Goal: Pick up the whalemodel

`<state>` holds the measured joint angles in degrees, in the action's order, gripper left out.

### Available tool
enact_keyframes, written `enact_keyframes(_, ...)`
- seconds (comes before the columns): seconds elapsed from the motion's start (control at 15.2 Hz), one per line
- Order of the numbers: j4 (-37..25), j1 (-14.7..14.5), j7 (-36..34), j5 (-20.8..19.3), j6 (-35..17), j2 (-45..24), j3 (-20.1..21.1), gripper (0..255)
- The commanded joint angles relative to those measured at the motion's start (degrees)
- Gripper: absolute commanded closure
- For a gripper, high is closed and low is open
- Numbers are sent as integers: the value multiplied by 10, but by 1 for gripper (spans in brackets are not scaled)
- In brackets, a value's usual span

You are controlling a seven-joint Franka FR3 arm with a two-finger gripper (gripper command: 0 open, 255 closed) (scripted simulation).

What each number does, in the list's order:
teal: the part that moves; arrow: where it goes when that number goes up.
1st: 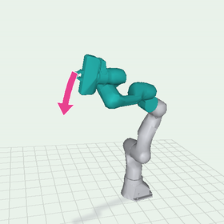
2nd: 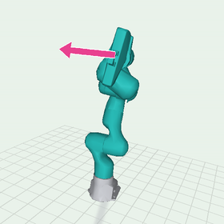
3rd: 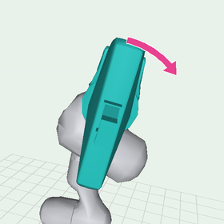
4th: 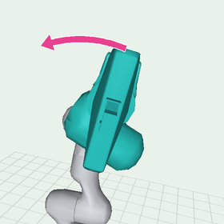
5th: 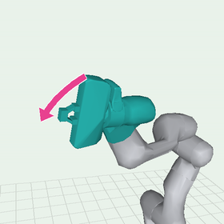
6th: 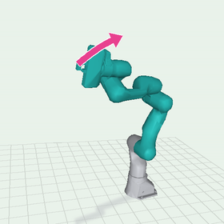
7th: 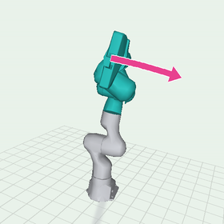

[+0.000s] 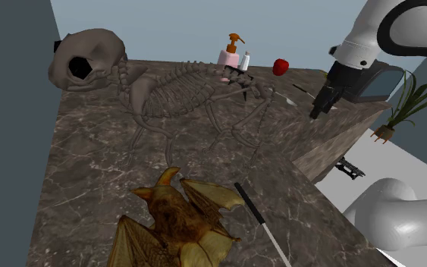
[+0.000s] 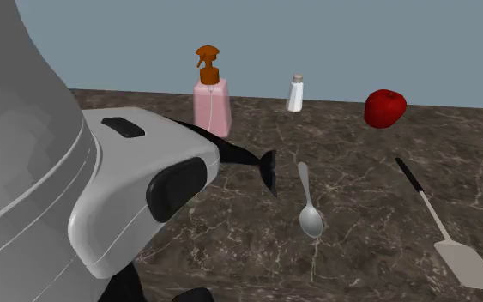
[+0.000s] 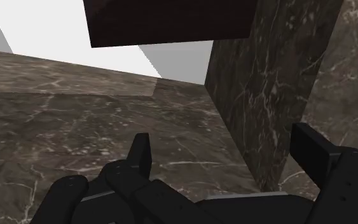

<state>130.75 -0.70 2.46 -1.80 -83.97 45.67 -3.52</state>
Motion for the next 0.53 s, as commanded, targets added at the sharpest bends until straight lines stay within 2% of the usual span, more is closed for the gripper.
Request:
enact_keyframes(0.0,0,0,0,0,0,0,0,0)
enact_keyframes(0.46,-37,-41,208,-30,-95,-90,-109,0)
